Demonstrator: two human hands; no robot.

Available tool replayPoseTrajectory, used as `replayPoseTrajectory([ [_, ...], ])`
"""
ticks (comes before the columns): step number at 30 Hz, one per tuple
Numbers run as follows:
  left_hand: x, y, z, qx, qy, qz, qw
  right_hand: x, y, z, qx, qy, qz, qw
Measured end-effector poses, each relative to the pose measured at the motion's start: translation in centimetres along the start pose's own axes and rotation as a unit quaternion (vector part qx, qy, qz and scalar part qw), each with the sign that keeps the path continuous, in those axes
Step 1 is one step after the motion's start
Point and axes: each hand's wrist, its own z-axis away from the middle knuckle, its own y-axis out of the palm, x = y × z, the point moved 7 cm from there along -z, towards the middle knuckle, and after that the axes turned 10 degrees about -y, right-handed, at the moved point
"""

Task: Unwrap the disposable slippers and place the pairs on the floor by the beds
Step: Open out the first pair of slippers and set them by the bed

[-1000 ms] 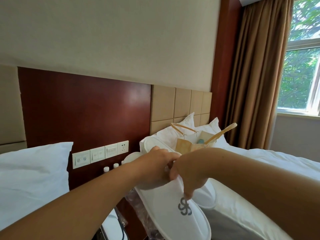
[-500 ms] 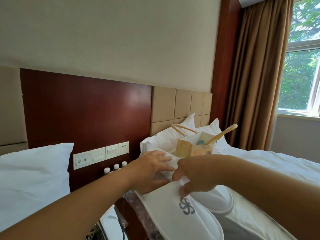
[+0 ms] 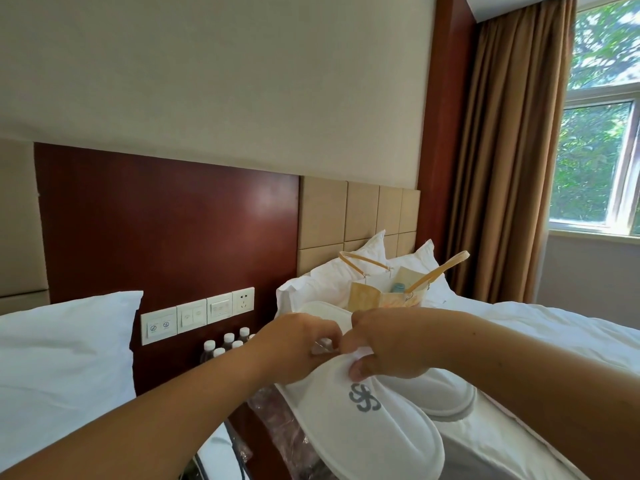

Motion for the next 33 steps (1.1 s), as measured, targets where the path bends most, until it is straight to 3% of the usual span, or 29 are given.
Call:
replayPoseTrajectory([
  [5,-0.5,0.0,0.0,0.039,0.013,0.022,0.999,-0.2,0.0,0.3,0.005,-0.002,-0.001,1.0],
  [13,-0.5,-0.1,-0.6,0.04,-0.008,0.017,0.999,-0.8,0.0,0.8,0.007,0.003,-0.007,1.0],
  [19,0.0,1.4,-0.1,0.116,-0.083,0.065,0.988,-1.3,1.1,1.2,0.013,0.018,-0.013,1.0],
  [33,-1.6,4.2,1.1,0.236,-0.127,0.029,0.963,-0.4,4.4,2.4,0.076,0.046,-0.014,0.996],
])
